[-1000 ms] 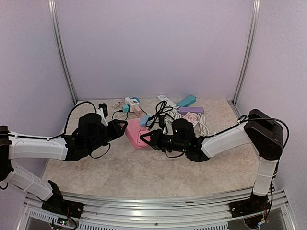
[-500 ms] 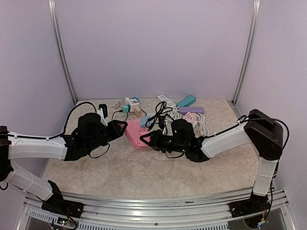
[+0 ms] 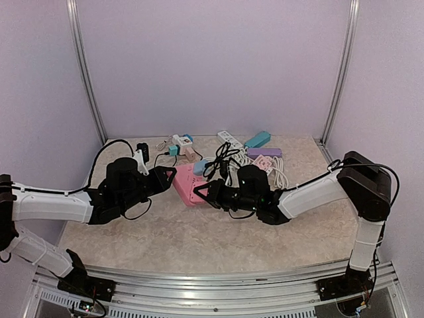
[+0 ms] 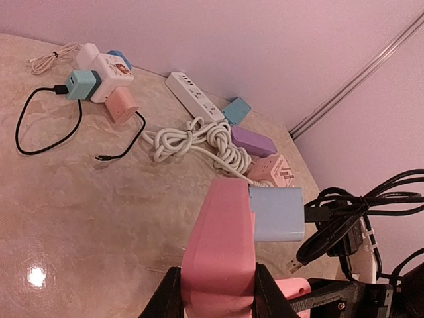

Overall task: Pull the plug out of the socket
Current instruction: Remove the plug from the socket.

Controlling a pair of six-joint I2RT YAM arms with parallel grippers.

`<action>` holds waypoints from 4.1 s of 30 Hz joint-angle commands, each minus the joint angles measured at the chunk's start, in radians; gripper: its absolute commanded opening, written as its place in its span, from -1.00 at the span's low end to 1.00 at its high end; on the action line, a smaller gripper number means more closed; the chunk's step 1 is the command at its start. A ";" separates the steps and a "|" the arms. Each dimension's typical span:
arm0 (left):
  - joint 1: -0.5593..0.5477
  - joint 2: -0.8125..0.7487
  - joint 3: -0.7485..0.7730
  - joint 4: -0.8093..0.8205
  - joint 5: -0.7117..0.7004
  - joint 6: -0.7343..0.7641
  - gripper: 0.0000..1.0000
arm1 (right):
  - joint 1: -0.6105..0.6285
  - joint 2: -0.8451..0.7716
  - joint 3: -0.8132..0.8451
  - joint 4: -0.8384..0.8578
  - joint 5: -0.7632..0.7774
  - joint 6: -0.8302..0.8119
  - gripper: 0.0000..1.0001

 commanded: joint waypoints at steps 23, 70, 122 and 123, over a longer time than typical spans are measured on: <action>0.040 -0.017 0.021 0.076 0.085 -0.023 -0.50 | -0.016 -0.020 -0.037 -0.064 0.058 -0.005 -1.00; 0.052 0.034 0.002 0.104 0.143 0.134 -0.50 | -0.030 -0.045 -0.056 -0.047 0.069 0.018 -1.00; 0.114 -0.019 0.029 -0.052 0.097 -0.103 -0.50 | -0.036 -0.055 -0.094 -0.032 0.092 0.031 -1.00; 0.116 -0.018 0.028 -0.049 0.103 -0.107 -0.50 | -0.036 -0.055 -0.096 -0.032 0.094 0.032 -1.00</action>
